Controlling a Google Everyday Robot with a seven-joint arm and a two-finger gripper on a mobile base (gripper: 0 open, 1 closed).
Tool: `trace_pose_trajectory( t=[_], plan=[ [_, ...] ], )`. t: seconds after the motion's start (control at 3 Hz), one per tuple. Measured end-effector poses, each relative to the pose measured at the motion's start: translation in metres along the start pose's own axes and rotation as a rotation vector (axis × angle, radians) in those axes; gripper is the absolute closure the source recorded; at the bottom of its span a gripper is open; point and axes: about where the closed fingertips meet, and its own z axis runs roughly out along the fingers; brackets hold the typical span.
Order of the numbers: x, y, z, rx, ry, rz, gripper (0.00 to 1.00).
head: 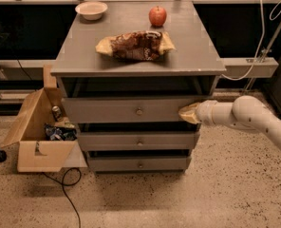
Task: Close top drawer
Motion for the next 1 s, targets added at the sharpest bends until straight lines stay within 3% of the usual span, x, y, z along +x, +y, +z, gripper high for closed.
trace_pose_trajectory(
  t=[0.33, 0.67, 1.0],
  plan=[
    [0.004, -0.004, -0.003, 0.037, 0.0, 0.043, 1.0],
    [0.005, -0.007, -0.023, 0.023, -0.017, 0.015, 1.0],
    [0.01, 0.011, -0.065, -0.018, -0.003, -0.047, 1.0]
  ],
)
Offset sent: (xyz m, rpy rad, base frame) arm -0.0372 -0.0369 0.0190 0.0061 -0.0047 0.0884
